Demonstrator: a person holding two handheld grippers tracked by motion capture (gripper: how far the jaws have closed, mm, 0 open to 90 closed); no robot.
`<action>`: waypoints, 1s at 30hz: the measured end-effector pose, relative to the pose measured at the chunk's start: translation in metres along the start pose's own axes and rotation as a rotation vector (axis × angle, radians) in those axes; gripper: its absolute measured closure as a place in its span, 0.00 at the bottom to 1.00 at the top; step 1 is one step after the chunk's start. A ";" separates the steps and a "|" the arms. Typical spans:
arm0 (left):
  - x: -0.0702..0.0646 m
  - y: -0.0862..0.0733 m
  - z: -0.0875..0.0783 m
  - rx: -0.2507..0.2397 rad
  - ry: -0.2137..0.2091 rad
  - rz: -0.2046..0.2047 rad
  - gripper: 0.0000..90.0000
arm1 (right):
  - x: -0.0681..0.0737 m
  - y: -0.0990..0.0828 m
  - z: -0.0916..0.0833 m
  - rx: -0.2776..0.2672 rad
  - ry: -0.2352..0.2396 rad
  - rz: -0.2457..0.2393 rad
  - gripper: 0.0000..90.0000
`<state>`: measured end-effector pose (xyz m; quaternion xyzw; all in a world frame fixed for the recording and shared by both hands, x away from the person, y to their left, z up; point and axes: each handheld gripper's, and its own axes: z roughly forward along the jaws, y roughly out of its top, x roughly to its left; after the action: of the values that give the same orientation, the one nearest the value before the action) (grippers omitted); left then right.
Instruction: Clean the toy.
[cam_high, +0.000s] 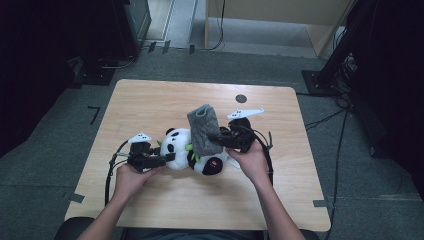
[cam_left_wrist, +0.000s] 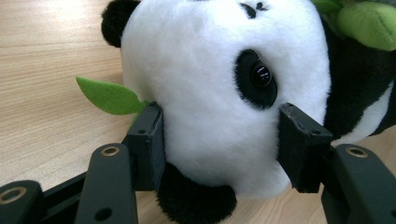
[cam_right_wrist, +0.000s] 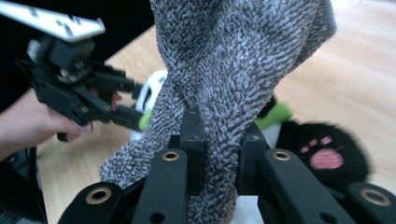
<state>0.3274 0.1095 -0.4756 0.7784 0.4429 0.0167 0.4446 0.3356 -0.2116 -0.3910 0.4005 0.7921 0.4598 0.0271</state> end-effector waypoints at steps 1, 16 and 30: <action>0.000 0.000 0.000 0.003 0.001 0.000 0.46 | -0.001 -0.003 0.004 0.014 -0.002 0.004 0.87; 0.000 0.000 0.001 0.000 -0.001 0.009 0.46 | -0.027 -0.040 0.001 0.046 -0.054 0.071 0.86; 0.003 -0.001 0.005 -0.049 -0.033 0.001 0.40 | -0.055 -0.047 0.009 0.031 -0.118 0.075 0.87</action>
<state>0.3306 0.1085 -0.4802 0.7675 0.4346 0.0149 0.4709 0.3475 -0.2535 -0.4492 0.4568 0.7806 0.4236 0.0504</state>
